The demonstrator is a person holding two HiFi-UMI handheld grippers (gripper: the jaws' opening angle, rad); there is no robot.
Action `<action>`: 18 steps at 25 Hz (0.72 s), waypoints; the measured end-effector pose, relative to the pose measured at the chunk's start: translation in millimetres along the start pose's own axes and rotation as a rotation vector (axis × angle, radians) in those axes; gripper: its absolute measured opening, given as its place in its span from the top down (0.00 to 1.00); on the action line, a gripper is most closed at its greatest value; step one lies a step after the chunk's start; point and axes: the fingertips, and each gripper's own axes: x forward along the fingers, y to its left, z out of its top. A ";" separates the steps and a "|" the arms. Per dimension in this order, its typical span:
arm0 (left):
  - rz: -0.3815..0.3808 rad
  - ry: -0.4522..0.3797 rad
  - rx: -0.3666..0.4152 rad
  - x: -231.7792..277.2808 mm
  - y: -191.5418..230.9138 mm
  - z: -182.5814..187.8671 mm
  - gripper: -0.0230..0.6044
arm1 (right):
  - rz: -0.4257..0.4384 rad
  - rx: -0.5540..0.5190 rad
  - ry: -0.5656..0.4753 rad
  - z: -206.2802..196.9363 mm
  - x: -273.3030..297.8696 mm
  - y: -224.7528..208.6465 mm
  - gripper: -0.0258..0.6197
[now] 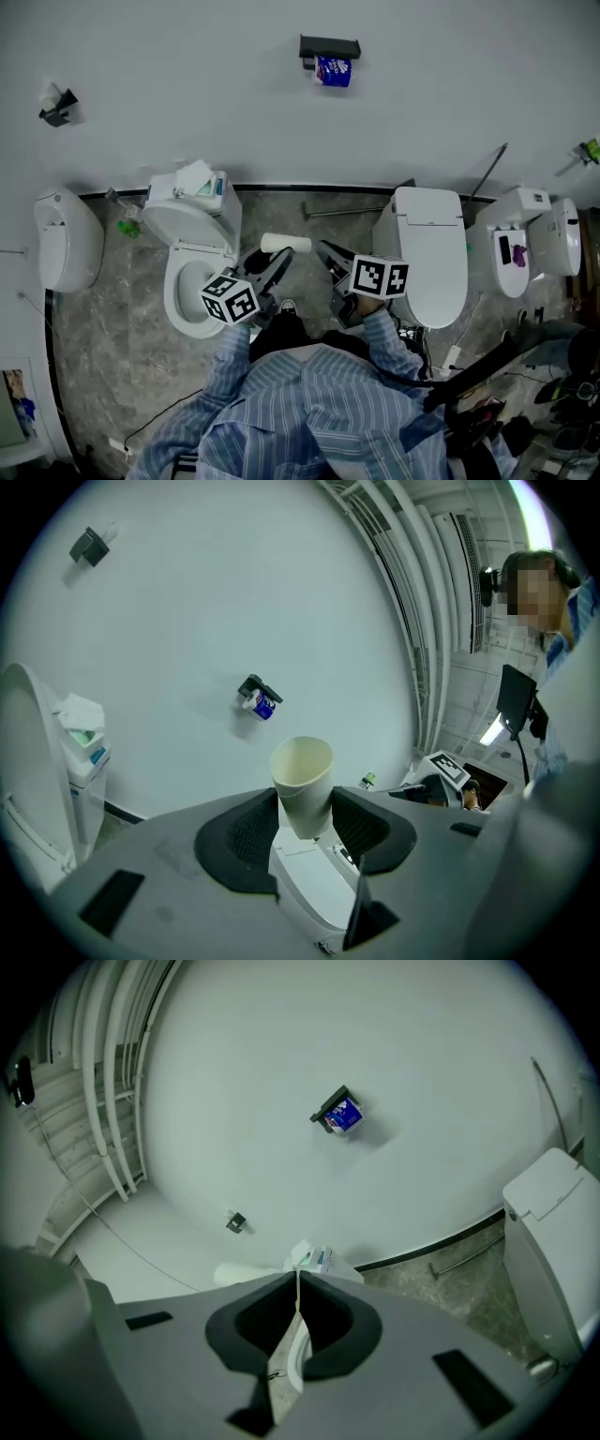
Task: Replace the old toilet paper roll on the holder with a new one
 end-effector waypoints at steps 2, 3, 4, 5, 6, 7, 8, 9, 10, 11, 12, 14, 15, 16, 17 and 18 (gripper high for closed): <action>0.016 -0.020 -0.016 -3.2 -8.7 -3.3 0.67 | -0.002 -0.004 0.013 -6.3 -13.6 -2.9 0.94; 0.022 -0.027 -0.024 -4.0 -14.4 -6.7 0.67 | -0.004 -0.002 0.019 -9.5 -21.6 -5.4 0.94; 0.028 -0.030 -0.031 -4.5 -21.1 -11.6 0.67 | -0.007 0.001 0.024 -13.3 -30.3 -8.6 0.94; 0.033 -0.029 -0.035 -4.9 -28.4 -18.0 0.67 | -0.010 0.005 0.028 -17.7 -39.5 -12.5 0.94; 0.040 -0.027 -0.038 -5.4 -36.2 -25.5 0.67 | -0.012 0.009 0.032 -22.5 -48.9 -16.8 0.94; 0.046 -0.024 -0.041 -6.3 -44.3 -33.6 0.67 | -0.012 0.013 0.036 -27.8 -58.0 -21.0 0.94; 0.053 -0.023 -0.044 -7.9 -52.3 -42.1 0.67 | -0.009 0.017 0.043 -33.7 -66.7 -25.0 0.94; 0.061 -0.023 -0.046 -10.1 -59.6 -50.6 0.67 | -0.006 0.021 0.051 -40.3 -74.6 -28.8 0.94; 0.070 -0.022 -0.049 -12.8 -66.2 -59.2 0.67 | -0.004 0.023 0.060 -47.5 -82.0 -32.0 0.94; 0.079 -0.020 -0.052 -15.7 -72.4 -67.8 0.67 | -0.002 0.025 0.069 -54.9 -89.0 -34.8 0.94; 0.085 -0.017 -0.055 -18.4 -78.6 -76.1 0.67 | 0.001 0.026 0.076 -62.2 -95.8 -37.1 0.94; 0.092 -0.012 -0.053 -22.0 -91.9 -91.3 0.67 | 0.009 0.027 0.086 -74.8 -109.2 -40.6 0.94; 0.095 -0.011 -0.050 -23.0 -98.9 -97.6 0.67 | 0.014 0.025 0.090 -79.5 -115.6 -42.2 0.94; 0.097 -0.011 -0.047 -23.7 -105.8 -103.1 0.67 | 0.019 0.022 0.094 -83.2 -121.4 -43.6 0.94; 0.099 -0.011 -0.045 -24.2 -112.2 -107.5 0.67 | 0.022 0.021 0.098 -86.0 -126.5 -44.9 0.94; 0.101 -0.010 -0.044 -24.6 -117.8 -111.0 0.67 | 0.025 0.020 0.101 -88.2 -130.8 -45.8 0.94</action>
